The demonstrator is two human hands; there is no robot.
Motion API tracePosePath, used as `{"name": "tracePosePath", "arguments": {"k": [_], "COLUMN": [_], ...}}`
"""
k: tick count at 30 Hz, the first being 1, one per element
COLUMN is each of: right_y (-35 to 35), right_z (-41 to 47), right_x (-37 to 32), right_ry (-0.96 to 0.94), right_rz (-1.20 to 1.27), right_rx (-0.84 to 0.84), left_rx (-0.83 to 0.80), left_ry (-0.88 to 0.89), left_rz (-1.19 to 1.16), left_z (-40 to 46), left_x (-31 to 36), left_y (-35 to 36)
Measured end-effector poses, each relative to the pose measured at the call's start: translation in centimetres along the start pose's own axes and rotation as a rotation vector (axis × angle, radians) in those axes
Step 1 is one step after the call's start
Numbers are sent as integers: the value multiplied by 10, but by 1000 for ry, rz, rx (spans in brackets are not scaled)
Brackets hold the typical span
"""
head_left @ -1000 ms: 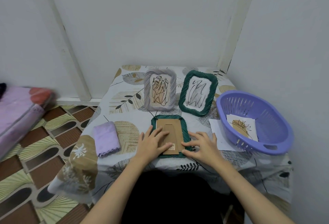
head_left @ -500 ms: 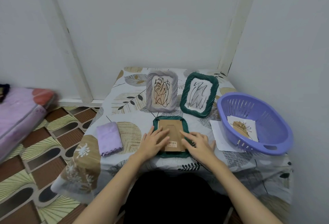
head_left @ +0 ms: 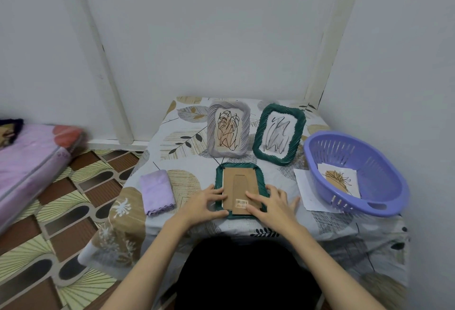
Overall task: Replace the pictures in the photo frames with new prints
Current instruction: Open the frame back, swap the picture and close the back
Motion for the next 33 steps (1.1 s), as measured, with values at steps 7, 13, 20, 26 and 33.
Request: {"name": "tracePosePath", "arguments": {"k": [7,13,20,26,33], "right_y": [2,4,5,2,-2], "right_z": [0,-1,-1,-1,-5], "right_x": [0,2,2,3,-3], "right_ry": [-3,-2,-4,5,10], "right_rz": [20,45,71,101,133], "right_rx": [-8,5,-5,-42,-73], "left_rx": [137,294,318,339,349], "left_ry": [29,55,15,-165,-195], "left_rz": [58,-13,-72,-98,-922], "left_z": [-1,0,2,-2,5], "left_x": [2,5,6,5,34], "left_y": [10,19,19,17,3]}}
Point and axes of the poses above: each hand's wrist, its own z-axis towards the middle knuckle, its own y-axis out of the palm, x = y × z, the point moved 1 cm from there along z, towards the middle knuckle, and after that the axes turned 7 degrees about -x, right-handed, at the moved point
